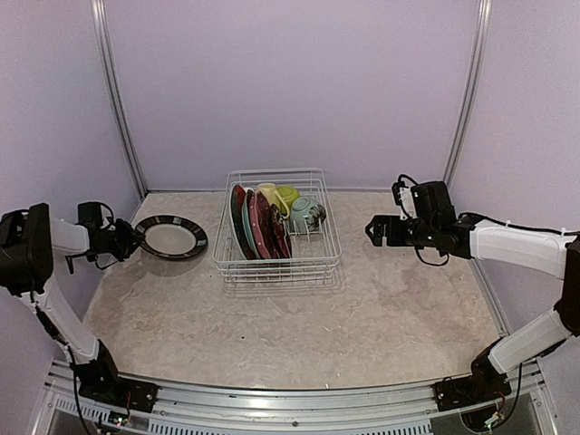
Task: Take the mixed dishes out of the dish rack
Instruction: Place the plate at the corner of the board.
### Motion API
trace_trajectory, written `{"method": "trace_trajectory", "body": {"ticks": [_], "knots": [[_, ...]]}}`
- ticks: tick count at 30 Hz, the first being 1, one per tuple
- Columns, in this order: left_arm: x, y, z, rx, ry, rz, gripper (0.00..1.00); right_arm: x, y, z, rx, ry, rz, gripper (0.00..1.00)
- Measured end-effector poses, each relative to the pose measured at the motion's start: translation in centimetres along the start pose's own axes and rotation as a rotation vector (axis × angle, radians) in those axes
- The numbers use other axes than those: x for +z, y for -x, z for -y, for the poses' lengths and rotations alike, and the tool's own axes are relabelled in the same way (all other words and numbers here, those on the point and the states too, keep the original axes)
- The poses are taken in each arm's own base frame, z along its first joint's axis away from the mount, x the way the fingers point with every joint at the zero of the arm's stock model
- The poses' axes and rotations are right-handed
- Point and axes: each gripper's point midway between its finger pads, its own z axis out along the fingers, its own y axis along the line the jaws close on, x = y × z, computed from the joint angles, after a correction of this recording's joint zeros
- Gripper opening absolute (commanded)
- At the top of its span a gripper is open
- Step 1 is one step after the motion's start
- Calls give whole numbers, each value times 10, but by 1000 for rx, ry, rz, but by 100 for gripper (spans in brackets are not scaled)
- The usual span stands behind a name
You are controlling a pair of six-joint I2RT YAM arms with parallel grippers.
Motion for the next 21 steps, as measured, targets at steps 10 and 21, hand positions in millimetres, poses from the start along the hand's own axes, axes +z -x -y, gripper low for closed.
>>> {"method": "trace_trajectory", "body": {"ticks": [10,21], "knots": [[0,3,-8,-14,40,18,52,-8,7,0,2,-3,25,100],[-8,-5,-39,-74,219,11,98,-8,6,2,2,-13,22,100]]}}
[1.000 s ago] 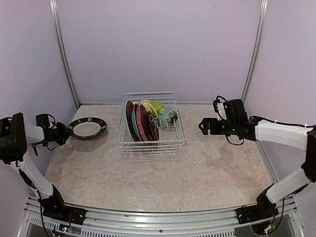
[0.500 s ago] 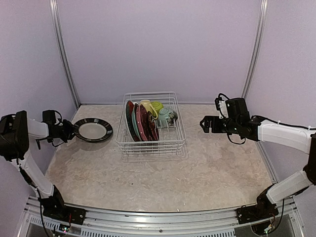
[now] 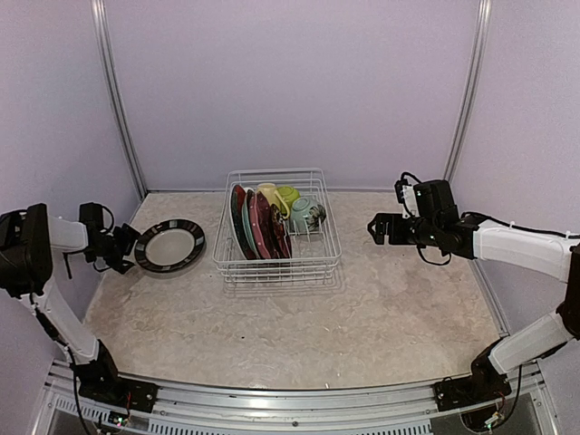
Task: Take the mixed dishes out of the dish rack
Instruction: Place the plate at the corner of the board, then grab the plate from the dish rack.
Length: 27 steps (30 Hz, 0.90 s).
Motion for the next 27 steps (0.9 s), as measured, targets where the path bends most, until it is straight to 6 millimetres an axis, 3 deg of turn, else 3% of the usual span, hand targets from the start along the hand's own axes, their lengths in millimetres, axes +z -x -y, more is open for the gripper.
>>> {"method": "trace_trajectory", "body": {"ticks": [8,14,22,27], "knots": [[-26,3,11,18,47,44,99,0,-1,2,0,-10,-4,100],[-60,-8,29,81,61,73,99,0,-2,5,-3,-29,-4,100],[-117,-24,89,269,18,155,99,3,-1,13,-34,-76,-7,100],[-145,-54,138,464,-27,219,95,0,5,18,-73,-107,26,100]]}}
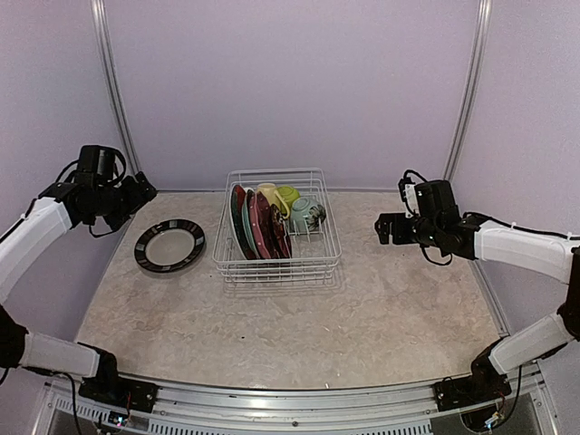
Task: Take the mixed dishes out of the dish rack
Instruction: Grab the plate from the dish rack.
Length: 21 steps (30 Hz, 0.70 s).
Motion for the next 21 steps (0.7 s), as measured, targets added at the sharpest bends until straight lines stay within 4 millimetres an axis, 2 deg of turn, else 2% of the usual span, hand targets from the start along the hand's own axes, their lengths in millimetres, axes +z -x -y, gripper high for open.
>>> {"method": "trace_trajectory", "body": {"ticks": [6,9,12,15,21], "knots": [[-30,0,76,159,-96,37,93,-15,15,12,12,-59,70,100],[-33,0,106,209,-124,27,94,-13,16,11,9,-58,55,100],[-27,-14,132,282,-134,-14,95,-6,12,6,2,-42,23,100],[-13,-38,151,357,-129,-85,95,-2,4,3,-2,-23,-7,100],[16,-81,166,471,-71,-210,96,-3,2,-3,-2,13,-17,100]]}}
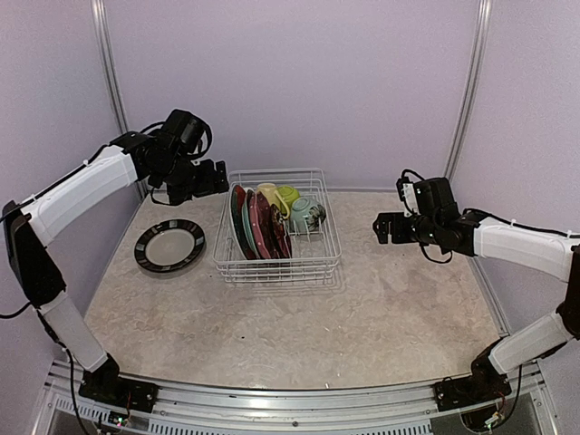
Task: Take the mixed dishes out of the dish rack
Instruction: Grab the plate from the dish rack.
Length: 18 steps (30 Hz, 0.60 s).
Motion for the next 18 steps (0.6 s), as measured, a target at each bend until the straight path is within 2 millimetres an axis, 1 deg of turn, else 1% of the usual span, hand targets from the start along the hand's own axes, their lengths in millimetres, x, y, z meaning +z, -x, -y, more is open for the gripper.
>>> {"method": "trace_trajectory", "body": {"ticks": [5,9,13,18], "knots": [[19,-16,18,69,30,-61,95,-2,-2,-2,0,14,-3,100],[32,-19,25,101,73,-76,91,-4,-1,-3,2,23,2,100],[50,-25,23,121,123,-102,84,-6,2,-3,3,25,11,100],[65,-31,19,136,167,-133,70,-8,3,-3,4,25,15,100]]}}
